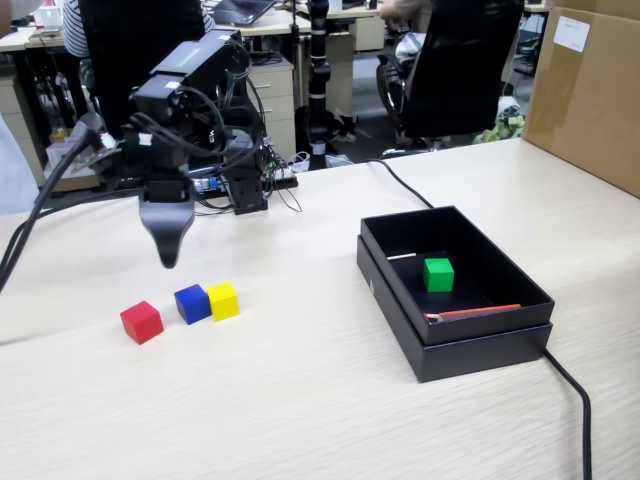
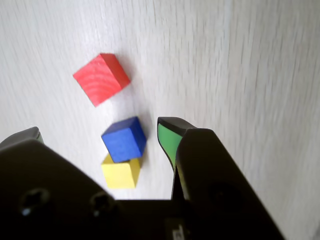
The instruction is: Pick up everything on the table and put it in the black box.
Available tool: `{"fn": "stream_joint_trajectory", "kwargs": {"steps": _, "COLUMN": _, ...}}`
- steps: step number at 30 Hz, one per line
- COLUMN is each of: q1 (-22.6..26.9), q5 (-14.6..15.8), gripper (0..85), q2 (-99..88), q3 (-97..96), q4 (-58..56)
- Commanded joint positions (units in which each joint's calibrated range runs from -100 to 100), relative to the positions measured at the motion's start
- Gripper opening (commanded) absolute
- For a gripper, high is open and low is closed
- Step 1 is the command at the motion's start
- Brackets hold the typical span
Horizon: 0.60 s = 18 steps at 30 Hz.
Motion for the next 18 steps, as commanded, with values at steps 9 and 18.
{"fn": "stream_joint_trajectory", "kwargs": {"steps": 9, "q1": -2.2, "q5": -2.7, "gripper": 46.3, "q2": 26.8, "q3": 25.5, "q4": 1.4}}
{"fn": "stream_joint_trajectory", "kwargs": {"steps": 18, "q1": -1.6, "q5": -3.4, "gripper": 46.1, "q2": 29.1, "q3": 23.3, "q4": 1.4}}
